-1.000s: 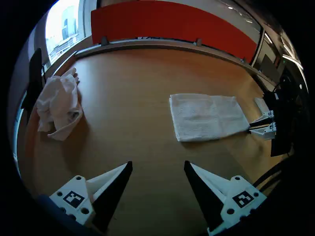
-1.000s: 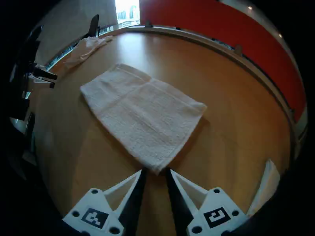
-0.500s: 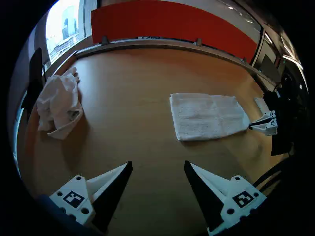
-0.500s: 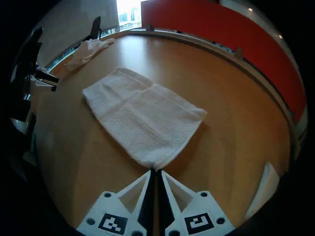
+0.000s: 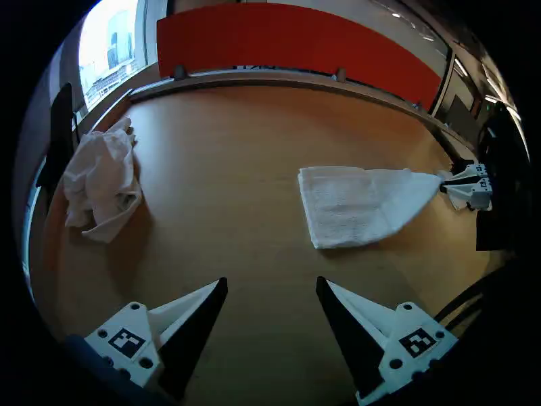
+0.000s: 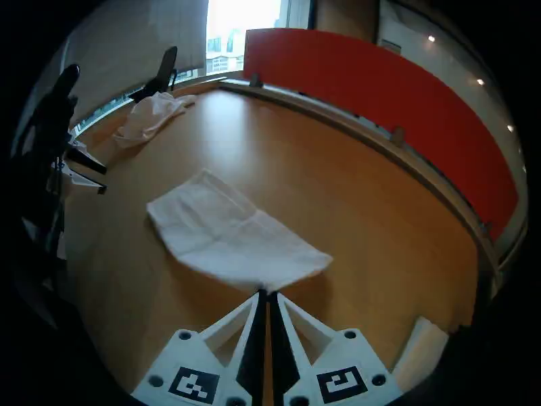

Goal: Fold towel

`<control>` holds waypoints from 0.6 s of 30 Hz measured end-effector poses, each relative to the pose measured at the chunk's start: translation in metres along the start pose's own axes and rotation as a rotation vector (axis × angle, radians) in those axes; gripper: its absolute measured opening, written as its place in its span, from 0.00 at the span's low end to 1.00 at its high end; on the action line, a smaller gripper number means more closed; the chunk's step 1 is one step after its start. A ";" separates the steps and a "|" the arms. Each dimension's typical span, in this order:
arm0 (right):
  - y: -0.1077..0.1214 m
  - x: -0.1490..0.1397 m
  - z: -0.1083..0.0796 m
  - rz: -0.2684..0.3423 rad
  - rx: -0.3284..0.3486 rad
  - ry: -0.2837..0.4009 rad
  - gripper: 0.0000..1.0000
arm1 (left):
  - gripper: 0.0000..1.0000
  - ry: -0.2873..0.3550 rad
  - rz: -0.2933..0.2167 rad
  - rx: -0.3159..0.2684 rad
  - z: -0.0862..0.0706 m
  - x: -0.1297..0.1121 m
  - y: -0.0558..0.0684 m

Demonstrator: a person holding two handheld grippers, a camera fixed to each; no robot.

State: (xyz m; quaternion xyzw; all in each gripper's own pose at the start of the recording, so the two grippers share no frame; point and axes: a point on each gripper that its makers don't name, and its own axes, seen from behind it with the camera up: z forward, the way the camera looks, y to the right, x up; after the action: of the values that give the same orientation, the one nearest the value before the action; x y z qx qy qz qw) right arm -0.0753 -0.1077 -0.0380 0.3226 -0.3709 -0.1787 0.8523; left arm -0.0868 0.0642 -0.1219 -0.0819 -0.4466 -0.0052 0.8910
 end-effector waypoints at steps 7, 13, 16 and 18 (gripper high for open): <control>0.010 0.020 -0.016 -0.038 -0.030 0.030 0.18 | 0.97 0.005 -0.002 0.002 -0.002 0.001 0.000; 0.020 0.026 -0.029 -0.052 -0.050 0.041 0.18 | 0.97 0.009 -0.001 0.002 -0.002 0.002 0.000; 0.023 0.029 -0.036 -0.058 -0.059 0.046 0.17 | 0.97 0.011 0.000 0.002 -0.003 0.003 0.001; 0.025 0.030 -0.040 -0.063 -0.063 0.050 0.17 | 0.97 0.012 0.001 0.002 -0.003 0.003 0.001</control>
State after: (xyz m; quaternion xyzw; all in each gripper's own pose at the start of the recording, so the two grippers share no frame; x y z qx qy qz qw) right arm -0.0236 -0.0892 -0.0257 0.3115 -0.3333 -0.2089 0.8650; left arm -0.0822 0.0653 -0.1218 -0.0814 -0.4412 -0.0049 0.8937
